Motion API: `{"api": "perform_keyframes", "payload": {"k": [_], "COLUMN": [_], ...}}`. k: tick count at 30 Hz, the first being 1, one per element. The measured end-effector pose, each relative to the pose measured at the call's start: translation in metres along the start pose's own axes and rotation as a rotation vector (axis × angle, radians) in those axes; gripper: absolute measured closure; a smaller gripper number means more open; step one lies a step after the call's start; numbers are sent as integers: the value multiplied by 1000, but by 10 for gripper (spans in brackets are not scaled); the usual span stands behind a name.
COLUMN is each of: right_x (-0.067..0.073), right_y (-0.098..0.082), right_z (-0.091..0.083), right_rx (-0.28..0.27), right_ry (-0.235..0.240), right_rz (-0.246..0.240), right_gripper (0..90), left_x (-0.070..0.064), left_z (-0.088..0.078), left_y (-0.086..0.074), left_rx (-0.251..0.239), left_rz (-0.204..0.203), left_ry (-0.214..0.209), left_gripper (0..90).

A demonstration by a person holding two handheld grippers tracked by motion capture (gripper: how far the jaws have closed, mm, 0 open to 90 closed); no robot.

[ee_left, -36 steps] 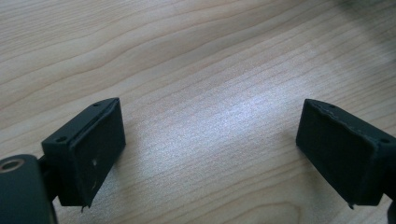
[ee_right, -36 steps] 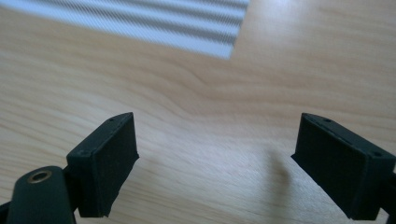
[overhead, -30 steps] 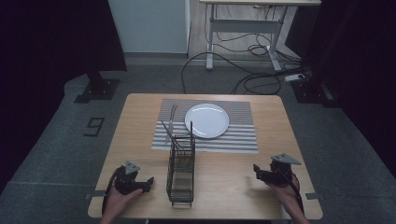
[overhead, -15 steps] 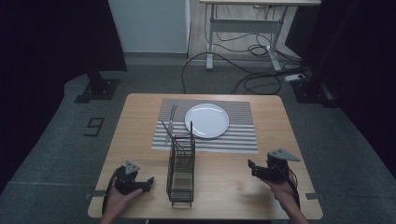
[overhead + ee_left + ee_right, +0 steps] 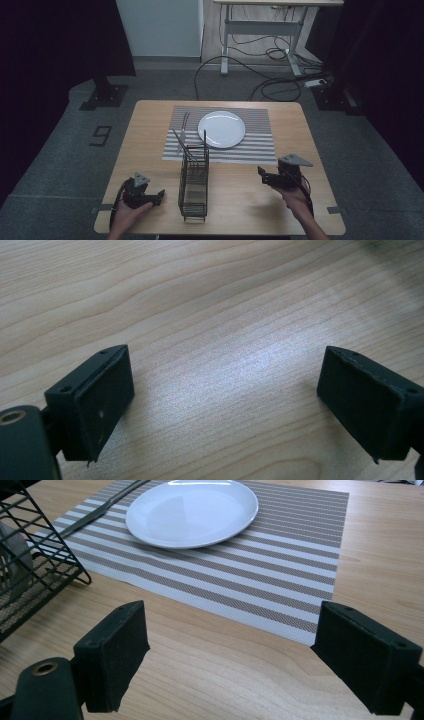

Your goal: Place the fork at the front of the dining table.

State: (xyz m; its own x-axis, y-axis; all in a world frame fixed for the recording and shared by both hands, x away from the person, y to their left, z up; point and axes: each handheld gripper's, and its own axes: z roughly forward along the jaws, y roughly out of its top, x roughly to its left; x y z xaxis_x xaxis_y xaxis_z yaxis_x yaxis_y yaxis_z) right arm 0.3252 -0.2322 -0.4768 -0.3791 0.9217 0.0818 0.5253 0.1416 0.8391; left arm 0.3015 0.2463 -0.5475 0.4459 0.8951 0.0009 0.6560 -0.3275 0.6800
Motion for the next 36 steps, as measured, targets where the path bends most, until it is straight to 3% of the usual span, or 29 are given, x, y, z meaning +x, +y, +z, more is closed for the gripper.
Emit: {"api": "perform_keyframes", "payload": {"k": [15, 36], "right_x": [26, 49], "right_y": [22, 49], "right_z": [11, 21], "right_rx": [-18, -13], "right_ry": [39, 83], "right_rz": [-32, -65], "right_gripper": [138, 173], "left_x": [0, 0], "left_z": [0, 0], "left_y": [0, 0], "left_rx": [-1, 0], "left_rz": [0, 0], "left_ry": [0, 0], "left_gripper": [79, 79]}}
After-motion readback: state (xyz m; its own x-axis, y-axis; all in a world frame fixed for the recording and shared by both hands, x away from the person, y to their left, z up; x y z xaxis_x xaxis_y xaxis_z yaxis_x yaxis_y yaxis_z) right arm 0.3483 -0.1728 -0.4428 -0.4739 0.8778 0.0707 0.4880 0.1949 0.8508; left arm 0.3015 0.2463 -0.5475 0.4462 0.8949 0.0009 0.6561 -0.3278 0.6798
